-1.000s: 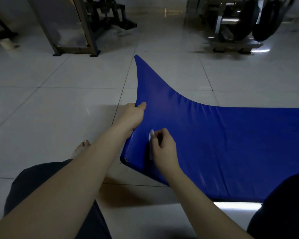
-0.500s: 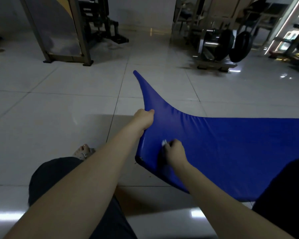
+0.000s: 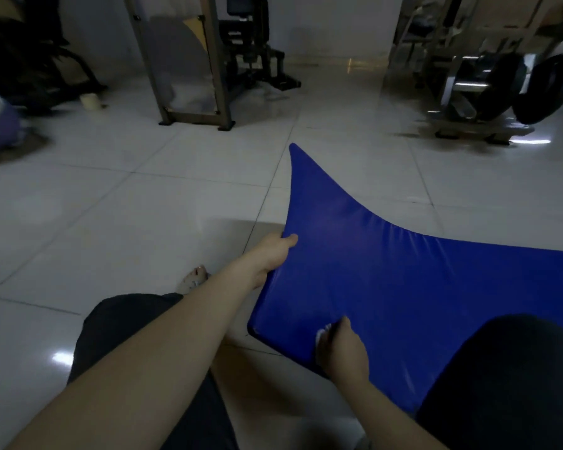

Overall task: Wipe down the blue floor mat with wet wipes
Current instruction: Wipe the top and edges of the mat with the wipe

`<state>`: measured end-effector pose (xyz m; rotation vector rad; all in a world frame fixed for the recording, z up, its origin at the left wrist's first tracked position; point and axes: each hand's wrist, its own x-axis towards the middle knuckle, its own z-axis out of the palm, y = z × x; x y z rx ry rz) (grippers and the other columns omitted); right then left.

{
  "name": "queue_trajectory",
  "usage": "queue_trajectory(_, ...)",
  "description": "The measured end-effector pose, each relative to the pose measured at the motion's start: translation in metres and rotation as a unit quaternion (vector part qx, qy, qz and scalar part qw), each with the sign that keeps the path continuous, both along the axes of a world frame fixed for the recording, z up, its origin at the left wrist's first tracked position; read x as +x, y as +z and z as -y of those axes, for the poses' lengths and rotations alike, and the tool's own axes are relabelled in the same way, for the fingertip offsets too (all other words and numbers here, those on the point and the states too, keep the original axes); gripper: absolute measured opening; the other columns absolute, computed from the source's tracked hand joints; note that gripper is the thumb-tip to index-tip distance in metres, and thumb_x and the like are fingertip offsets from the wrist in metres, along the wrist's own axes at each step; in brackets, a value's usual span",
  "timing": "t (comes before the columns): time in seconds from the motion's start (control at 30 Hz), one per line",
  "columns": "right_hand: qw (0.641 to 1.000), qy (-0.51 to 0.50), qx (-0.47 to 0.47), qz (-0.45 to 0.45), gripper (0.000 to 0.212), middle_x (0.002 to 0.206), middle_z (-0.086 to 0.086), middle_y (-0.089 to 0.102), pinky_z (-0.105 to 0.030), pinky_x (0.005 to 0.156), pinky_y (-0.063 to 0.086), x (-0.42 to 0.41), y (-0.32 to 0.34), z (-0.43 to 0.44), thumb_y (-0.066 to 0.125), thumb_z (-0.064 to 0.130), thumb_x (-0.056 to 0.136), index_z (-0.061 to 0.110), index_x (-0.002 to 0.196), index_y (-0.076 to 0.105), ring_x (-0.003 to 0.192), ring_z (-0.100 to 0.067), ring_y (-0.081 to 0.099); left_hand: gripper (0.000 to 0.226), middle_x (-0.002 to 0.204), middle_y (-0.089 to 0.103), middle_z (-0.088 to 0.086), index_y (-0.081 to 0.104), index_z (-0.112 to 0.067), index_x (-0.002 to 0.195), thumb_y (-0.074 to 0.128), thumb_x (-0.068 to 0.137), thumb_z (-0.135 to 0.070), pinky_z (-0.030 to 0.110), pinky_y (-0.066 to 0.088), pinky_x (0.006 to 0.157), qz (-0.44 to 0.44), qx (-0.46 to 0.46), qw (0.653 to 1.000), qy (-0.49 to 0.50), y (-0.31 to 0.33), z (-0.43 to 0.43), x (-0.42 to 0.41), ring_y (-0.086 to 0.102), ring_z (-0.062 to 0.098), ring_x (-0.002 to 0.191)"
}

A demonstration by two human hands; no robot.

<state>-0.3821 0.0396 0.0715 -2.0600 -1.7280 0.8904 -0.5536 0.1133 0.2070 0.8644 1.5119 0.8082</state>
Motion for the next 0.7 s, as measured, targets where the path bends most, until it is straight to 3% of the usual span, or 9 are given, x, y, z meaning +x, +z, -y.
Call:
queue_trajectory(0.13, 0.980, 0.068, 0.079, -0.171, 0.028, 0.075, -0.005, 0.056, -0.034, 0.056, 0.039, -0.020, 0.052, -0.013, 0.043, 0.031, 0.106, 0.015, 0.082, 0.042, 0.064, -0.018, 0.052, 0.023, 0.106, 0.073, 0.003, 0.064, -0.018, 0.116, 0.050, 0.107, -0.034, 0.035, 0.057, 0.081, -0.070, 0.002, 0.998, 0.002, -0.003, 0.019, 0.003, 0.070, 0.021, 0.093)
queue_trajectory(0.27, 0.952, 0.086, 0.110, -0.272, 0.031, 0.075, -0.002, 0.057, -0.029, 0.057, 0.039, -0.017, 0.106, -0.038, 0.047, 0.032, 0.105, 0.011, 0.083, 0.051, 0.067, -0.014, 0.052, 0.017, 0.101, 0.072, 0.004, 0.070, -0.016, 0.103, 0.060, 0.092, -0.025, 0.033, 0.057, 0.079, -0.191, -0.034, 0.978, -0.081, 0.015, 0.028, 0.006, 0.066, 0.017, 0.087)
queue_trajectory(0.33, 0.941, 0.069, 0.134, -0.303, 0.031, 0.073, 0.000, 0.057, -0.024, 0.057, 0.042, -0.010, 0.131, -0.062, 0.051, 0.032, 0.104, 0.009, 0.084, 0.054, 0.066, -0.012, 0.052, 0.023, 0.107, 0.072, 0.003, 0.072, -0.019, 0.104, 0.064, 0.087, -0.034, 0.036, 0.060, 0.086, -0.208, -0.057, 0.966, -0.139, 0.032, 0.027, 0.016, 0.068, 0.019, 0.096)
queue_trajectory(0.43, 0.933, 0.073, 0.151, -0.317, 0.022, 0.078, 0.000, 0.061, -0.018, 0.056, 0.045, -0.009, 0.162, -0.099, 0.053, 0.026, 0.103, 0.006, 0.094, 0.057, 0.069, -0.012, 0.055, 0.050, 0.115, 0.071, 0.003, 0.068, -0.023, 0.120, 0.066, 0.087, -0.060, 0.037, 0.060, 0.086, -0.207, -0.056, 0.963, -0.165, 0.040, 0.021, 0.024, 0.069, 0.021, 0.102)
queue_trajectory(0.5, 0.933, 0.098, 0.149, -0.313, 0.018, 0.086, -0.004, 0.069, -0.026, 0.056, 0.051, -0.016, 0.173, -0.123, 0.054, 0.025, 0.103, 0.008, 0.097, 0.057, 0.071, -0.017, 0.062, 0.052, 0.112, 0.071, 0.001, 0.068, -0.021, 0.119, 0.065, 0.087, -0.062, 0.037, 0.057, 0.087, -0.227, -0.020, 0.960, -0.159, 0.041, 0.014, 0.029, 0.067, 0.021, 0.103)
queue_trajectory(0.6, 0.934, 0.101, 0.183, -0.290, 0.009, 0.088, -0.009, 0.074, -0.049, 0.072, 0.060, -0.021, 0.175, -0.154, 0.057, 0.024, 0.100, 0.024, 0.092, 0.055, 0.081, -0.028, 0.072, 0.037, 0.096, 0.072, 0.001, 0.071, -0.012, 0.101, 0.071, 0.087, -0.046, 0.028, 0.053, 0.074, -0.186, 0.031, 0.970, -0.154, 0.038, 0.006, 0.046, 0.067, 0.016, 0.088)
queue_trajectory(0.7, 0.936, 0.075, 0.228, -0.257, 0.019, 0.084, -0.002, 0.072, -0.051, 0.070, 0.060, -0.014, 0.185, -0.172, 0.057, 0.015, 0.098, 0.033, 0.091, 0.057, 0.076, -0.025, 0.072, 0.037, 0.096, 0.076, 0.008, 0.072, -0.005, 0.103, 0.078, 0.082, -0.036, 0.032, 0.062, 0.073, -0.078, 0.050, 0.991, -0.101, 0.043, -0.005, 0.058, 0.075, 0.022, 0.084)
